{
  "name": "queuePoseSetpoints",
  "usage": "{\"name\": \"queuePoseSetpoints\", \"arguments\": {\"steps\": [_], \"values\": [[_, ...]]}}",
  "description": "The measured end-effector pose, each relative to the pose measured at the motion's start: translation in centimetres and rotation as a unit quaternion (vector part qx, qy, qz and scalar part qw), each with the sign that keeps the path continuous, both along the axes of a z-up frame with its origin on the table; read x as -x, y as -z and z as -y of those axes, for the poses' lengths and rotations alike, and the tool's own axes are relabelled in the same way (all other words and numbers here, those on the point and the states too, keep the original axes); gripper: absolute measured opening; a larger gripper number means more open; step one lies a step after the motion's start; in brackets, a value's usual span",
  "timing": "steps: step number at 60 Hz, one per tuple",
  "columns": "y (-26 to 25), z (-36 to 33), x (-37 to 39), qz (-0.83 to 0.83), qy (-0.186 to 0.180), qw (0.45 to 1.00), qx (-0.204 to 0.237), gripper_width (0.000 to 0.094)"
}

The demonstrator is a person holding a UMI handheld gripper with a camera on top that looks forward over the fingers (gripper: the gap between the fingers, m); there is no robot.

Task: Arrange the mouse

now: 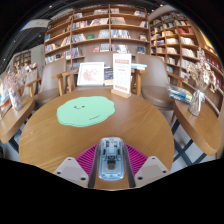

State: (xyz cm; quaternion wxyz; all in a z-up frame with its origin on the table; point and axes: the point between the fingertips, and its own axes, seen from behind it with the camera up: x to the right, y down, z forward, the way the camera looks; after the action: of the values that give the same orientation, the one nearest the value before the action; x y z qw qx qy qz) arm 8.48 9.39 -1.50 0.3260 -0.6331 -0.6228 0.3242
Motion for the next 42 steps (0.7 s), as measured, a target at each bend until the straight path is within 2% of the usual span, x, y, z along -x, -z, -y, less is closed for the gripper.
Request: {"name": "queuePoseSetpoints", "arguments": {"steps": [2, 12, 19, 25, 31, 35, 42], "values": [[0.1, 0.0, -0.1, 0.004, 0.005, 1.000, 0.010, 0.0441], [-1.8, -0.7, -0.6, 0.012, 0.016, 1.000, 0.005, 0.0400], [-8.5, -0.3, 0.7, -0.033, 0.008, 0.999, -0.001, 0.0402], [-14.4, 1.4, 3.8, -0.067, -0.006, 0.998, 0.013, 0.0402], [-17.9, 3.6, 8.3, -0.093, -0.015, 0.995, 0.015, 0.0401], [-17.8, 5.6, 11.1, -0.092, -0.023, 0.995, 0.028, 0.0400], [-13.9, 9.4, 15.0, -0.063, -0.041, 0.996, 0.041, 0.0401]]}}
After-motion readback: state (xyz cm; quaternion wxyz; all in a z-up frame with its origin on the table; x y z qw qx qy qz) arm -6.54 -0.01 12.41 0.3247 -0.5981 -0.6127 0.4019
